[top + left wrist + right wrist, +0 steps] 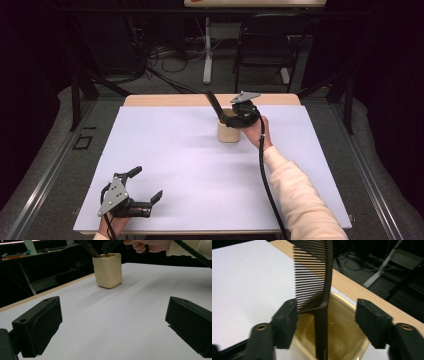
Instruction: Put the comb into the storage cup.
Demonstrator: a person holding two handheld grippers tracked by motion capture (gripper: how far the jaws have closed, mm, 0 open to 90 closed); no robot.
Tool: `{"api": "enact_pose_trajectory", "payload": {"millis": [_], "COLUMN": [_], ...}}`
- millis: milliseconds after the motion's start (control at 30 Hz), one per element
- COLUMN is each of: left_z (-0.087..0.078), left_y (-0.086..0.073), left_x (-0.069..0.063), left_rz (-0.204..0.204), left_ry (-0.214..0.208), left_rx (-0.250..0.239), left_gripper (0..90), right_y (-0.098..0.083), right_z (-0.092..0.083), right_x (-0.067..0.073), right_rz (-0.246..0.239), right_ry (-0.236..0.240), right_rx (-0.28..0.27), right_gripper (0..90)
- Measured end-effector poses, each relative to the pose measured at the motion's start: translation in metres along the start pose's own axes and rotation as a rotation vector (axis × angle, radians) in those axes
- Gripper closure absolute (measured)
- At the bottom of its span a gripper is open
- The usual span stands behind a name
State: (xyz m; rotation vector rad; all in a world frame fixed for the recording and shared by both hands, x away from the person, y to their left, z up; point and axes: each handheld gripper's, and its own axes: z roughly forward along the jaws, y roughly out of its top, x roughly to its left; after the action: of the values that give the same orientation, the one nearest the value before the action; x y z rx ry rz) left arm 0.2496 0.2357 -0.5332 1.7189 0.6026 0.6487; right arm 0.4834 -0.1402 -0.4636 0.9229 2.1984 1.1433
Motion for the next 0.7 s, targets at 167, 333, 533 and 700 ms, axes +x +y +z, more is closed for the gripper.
{"api": "enact_pose_trajectory", "payload": {"millis": [167,333,533,700], "left_z": [0.000,0.001,0.000,0.001], "left_y": [0.000,0.000,0.000,0.000], "left_x": [-0.001,-0.001,-0.001,-0.001], "left_rz": [0.001,0.001,0.000,0.000], "left_ry": [0.003,0.001,0.002,0.001], "left_rx": [-0.001,0.003,0.005,0.005], "left_gripper": [0.8,0.6,0.4,0.3], "right_y": [0.002,0.005,0.004,0.003], "right_z": [-0.012,-0.020,-0.027,-0.036], "right_x": [0.001,0.003,0.002,0.002], "right_rz": [0.002,-0.002,0.007,0.005], "right_ry": [0.031,0.074,0.113,0.135], "right_rx": [0.011,0.012,0.018,0.029], "right_gripper": [18.3,13.8,7.0,1.3]}}
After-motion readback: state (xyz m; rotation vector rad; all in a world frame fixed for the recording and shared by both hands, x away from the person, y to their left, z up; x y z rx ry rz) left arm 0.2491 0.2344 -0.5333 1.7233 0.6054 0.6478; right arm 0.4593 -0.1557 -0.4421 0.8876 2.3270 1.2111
